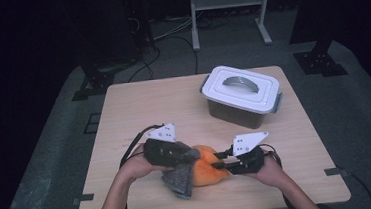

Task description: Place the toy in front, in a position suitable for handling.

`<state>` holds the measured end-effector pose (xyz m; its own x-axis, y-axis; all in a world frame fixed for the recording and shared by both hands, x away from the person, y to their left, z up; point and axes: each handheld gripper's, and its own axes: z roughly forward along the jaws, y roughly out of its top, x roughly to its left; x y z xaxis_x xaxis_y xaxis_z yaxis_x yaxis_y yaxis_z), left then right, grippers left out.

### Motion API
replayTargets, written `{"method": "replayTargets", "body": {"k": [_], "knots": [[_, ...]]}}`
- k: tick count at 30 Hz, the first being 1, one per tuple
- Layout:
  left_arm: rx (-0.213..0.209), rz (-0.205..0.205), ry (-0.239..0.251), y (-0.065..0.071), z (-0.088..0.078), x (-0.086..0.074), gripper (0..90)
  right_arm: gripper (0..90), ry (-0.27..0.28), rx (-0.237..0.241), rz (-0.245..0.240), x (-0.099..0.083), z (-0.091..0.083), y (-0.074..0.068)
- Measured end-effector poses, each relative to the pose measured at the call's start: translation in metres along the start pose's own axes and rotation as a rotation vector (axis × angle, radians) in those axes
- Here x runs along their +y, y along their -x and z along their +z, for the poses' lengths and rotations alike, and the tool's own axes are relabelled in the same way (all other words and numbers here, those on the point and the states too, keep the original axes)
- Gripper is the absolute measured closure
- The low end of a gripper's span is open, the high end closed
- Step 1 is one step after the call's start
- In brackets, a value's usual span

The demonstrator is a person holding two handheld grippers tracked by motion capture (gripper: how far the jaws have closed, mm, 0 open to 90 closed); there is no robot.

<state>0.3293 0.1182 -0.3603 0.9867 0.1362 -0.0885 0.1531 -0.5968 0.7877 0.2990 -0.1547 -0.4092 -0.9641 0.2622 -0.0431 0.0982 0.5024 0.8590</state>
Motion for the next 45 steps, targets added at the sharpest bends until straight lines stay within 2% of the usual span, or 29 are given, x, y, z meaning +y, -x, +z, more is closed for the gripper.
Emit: {"method": "replayTargets", "body": {"k": [4,7,14,21,23,27,29,31,34,38,41,45], "knots": [[-0.017,0.022,-0.002,0.002,0.005,0.013,72.9,68.8,-0.007,0.002,-0.020,0.001,0.003,-0.004],[-0.027,0.017,-0.003,0.000,0.010,0.014,72.9,68.8,-0.010,0.004,-0.017,-0.001,0.003,-0.003],[-0.014,-0.013,-0.021,-0.005,0.008,0.004,72.8,69.0,-0.010,0.005,-0.001,-0.007,0.002,0.001],[-0.004,-0.076,-0.008,-0.014,0.002,-0.017,72.8,67.8,-0.013,0.004,0.024,-0.011,0.000,0.005],[-0.012,-0.088,0.008,-0.015,0.003,-0.020,72.8,62.0,-0.008,0.014,0.038,-0.012,0.000,0.006],[-0.031,-0.095,0.022,-0.013,0.009,-0.019,72.8,43.1,0.025,0.033,0.060,-0.010,-0.002,0.008],[-0.041,-0.082,0.021,-0.011,0.013,-0.017,72.9,38.2,0.036,0.040,0.066,-0.006,-0.001,0.007],[-0.059,-0.077,0.017,-0.007,0.018,-0.013,72.8,35.4,0.021,0.034,0.057,-0.003,0.002,0.004],[-0.062,-0.056,0.003,-0.005,0.021,-0.010,72.5,37.3,-0.007,0.023,0.050,-0.004,0.006,0.003],[-0.067,-0.068,0.008,-0.006,0.018,-0.014,72.6,48.5,-0.020,0.023,0.038,-0.008,0.003,0.002],[-0.065,-0.072,0.007,-0.008,0.015,-0.018,72.5,52.1,-0.033,0.021,0.028,-0.010,0.001,0.002],[-0.057,-0.103,0.020,-0.013,0.011,-0.029,72.5,54.9,-0.039,0.015,0.034,-0.015,-0.004,0.003]]}}
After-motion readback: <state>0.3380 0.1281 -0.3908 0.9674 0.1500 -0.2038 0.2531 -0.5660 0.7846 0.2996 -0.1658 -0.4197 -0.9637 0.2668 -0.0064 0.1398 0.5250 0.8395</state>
